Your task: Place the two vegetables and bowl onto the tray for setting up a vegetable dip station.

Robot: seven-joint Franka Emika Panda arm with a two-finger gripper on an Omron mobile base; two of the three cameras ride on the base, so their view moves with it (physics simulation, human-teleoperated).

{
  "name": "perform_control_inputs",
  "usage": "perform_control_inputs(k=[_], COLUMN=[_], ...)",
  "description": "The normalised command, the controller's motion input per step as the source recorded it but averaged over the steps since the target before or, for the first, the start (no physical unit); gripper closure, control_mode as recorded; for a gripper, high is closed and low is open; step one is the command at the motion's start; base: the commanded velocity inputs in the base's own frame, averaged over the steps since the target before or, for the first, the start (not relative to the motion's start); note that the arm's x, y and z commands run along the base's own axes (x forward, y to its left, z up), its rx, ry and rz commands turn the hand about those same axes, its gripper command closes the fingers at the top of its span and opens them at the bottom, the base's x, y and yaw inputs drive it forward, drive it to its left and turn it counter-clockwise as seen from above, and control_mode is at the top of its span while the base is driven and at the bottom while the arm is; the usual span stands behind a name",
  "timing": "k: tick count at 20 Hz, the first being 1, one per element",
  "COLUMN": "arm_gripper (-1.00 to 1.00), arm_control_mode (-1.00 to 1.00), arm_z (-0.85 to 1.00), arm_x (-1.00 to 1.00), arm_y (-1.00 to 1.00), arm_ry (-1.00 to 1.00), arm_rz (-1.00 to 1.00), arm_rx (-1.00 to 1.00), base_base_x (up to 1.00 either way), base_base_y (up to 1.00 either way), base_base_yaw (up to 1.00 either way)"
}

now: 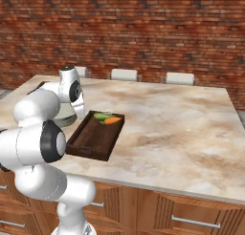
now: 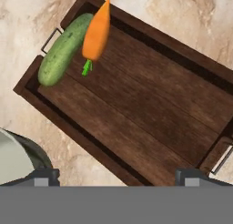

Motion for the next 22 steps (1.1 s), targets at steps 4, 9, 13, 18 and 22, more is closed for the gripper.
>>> perform_control_inputs(k=[4, 9, 13, 18, 22], arm_gripper=[-1.00, -1.00, -1.00, -1.00, -1.00], arm_control_mode=[-1.00, -1.00, -1.00, -1.00, -1.00], arm_z=[0.03, 0.00, 0.00, 0.00, -0.01], arm_x=[0.05, 0.21, 0.21, 0.02, 0.00], arm_y=[0.33, 0.38, 0.32, 0.16, 0.15], arm_ry=[0.00, 0.00, 0.00, 0.00, 0.00], arm_rz=[0.11, 0.10, 0.08, 0.11, 0.10], arm_rx=[0.00, 0.00, 0.00, 0.00, 0.00], base_base_x=[0.00, 0.00, 0.00, 0.00, 0.00], base_base_y=[0.00, 0.00, 0.00, 0.00, 0.00], base_base_yaw=[0.00, 0.00, 0.00, 0.00, 0.00])
